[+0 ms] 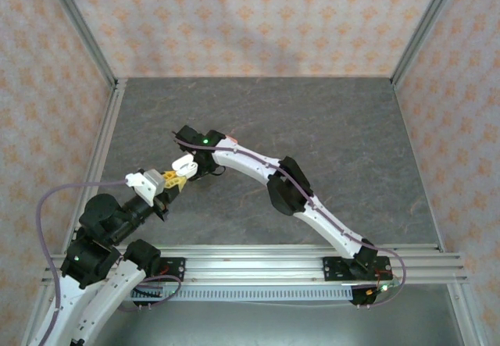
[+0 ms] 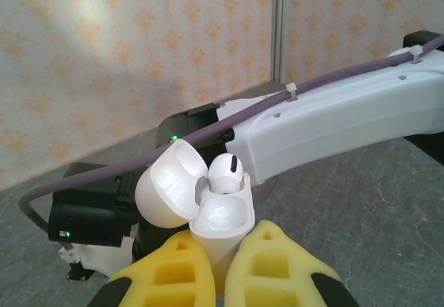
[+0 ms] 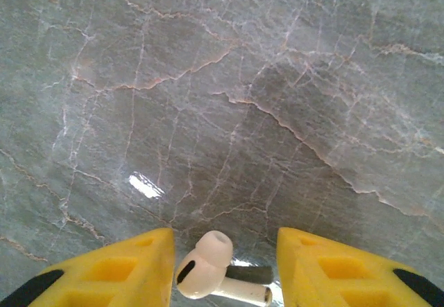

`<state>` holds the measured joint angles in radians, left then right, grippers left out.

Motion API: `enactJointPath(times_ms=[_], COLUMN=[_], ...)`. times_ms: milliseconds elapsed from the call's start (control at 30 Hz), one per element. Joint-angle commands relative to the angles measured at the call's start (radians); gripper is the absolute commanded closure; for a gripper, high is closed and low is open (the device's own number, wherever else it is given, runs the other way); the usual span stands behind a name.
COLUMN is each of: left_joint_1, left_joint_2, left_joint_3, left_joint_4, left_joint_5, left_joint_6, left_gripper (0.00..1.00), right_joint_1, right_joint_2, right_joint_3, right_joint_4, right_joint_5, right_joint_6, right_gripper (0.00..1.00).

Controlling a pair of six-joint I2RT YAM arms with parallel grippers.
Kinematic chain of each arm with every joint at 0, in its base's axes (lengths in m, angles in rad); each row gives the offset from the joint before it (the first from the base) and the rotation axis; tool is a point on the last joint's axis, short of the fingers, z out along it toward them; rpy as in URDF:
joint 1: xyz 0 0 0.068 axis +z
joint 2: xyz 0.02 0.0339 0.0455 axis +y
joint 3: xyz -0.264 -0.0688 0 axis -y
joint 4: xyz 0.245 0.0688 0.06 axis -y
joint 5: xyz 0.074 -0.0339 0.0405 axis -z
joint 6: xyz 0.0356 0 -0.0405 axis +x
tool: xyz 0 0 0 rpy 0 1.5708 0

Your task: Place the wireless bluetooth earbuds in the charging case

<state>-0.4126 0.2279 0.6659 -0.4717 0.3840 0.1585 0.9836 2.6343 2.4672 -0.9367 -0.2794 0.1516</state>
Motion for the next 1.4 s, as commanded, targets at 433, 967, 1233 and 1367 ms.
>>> enactJointPath(times_ms=[433, 967, 1233, 1367], left_joint_1=[-0.004, -0.005, -0.011, -0.036], left_joint_2=[0.051, 0.133, 0.287, 0.441], left_joint_3=[-0.024, -0.277, -0.306, -0.233], left_joint_4=[0.064, 0.546, 0.812, 0.860], left_joint_5=[0.004, 0.059, 0.043, 0.082], left_joint_6=[-0.028, -0.166, -0.163, -0.116], left_gripper=[1.00, 1.00, 1.00, 1.00], right_joint_1=[-0.016, -0.259, -0.281, -0.281], right_joint_2=[-0.068, -0.799, -1.064, -1.146], right_joint_3=[-0.080, -1.042, -1.181, -1.204], right_joint_4=[-0.193, 0.514, 0.712, 0.737], right_joint_5=[0.169, -0.021, -0.018, -0.006], right_joint_6=[0.145, 0.588, 0.771, 0.822], right_gripper=[0.77, 0.84, 0.84, 0.83])
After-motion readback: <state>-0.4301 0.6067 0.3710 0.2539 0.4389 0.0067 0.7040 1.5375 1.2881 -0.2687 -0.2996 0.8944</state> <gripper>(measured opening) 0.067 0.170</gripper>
